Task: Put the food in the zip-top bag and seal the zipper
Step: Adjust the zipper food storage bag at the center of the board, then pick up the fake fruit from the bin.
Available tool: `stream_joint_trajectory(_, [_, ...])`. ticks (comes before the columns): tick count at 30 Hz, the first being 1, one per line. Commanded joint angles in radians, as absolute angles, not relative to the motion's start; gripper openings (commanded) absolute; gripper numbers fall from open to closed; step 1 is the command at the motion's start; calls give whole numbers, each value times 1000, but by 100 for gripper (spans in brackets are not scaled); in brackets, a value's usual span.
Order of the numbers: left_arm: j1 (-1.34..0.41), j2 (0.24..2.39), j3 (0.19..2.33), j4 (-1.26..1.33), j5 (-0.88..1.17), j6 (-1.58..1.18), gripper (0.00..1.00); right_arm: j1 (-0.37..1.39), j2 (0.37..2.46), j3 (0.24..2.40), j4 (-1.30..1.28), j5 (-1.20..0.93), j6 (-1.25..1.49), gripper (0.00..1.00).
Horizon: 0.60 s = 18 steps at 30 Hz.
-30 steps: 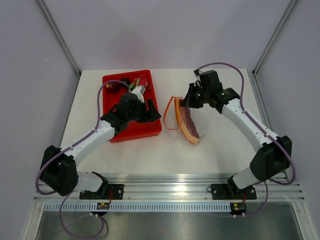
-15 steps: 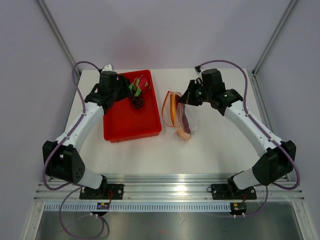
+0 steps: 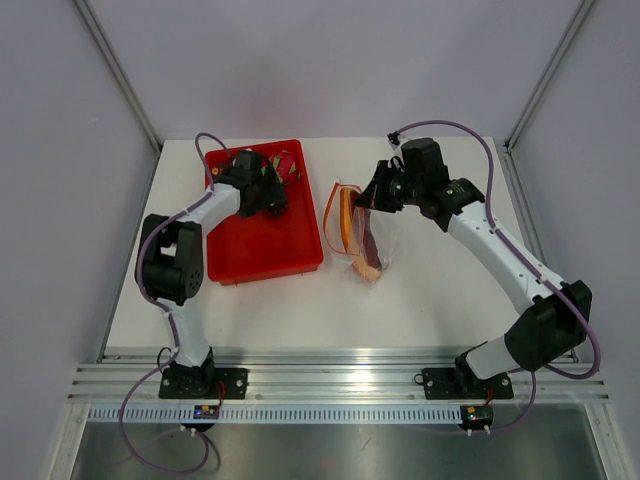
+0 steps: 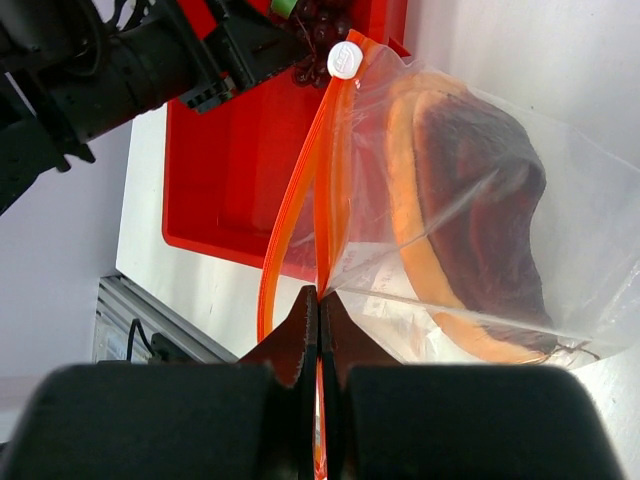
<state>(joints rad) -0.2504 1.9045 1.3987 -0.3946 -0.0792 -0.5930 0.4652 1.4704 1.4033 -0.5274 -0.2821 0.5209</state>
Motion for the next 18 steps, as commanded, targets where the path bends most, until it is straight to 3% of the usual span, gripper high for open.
stream_joint_trajectory(1, [-253,1969,1465,-313,-78,-615,91,482,1470,1447,-491,-302,525,0])
stream_joint_trajectory(9, [-259,2057,1517,-279,-150,-618,81,489,1486,1462,-495,-310,523,0])
stream_joint_trajectory(14, [-261,2082,1526,-285,-146,-585,50,500,1491,1459,-494,-308,528,0])
stream_joint_trajectory(18, [-261,2045,1494,-296,-138,-569,33,508,1480,1460,-492,-305,532,0])
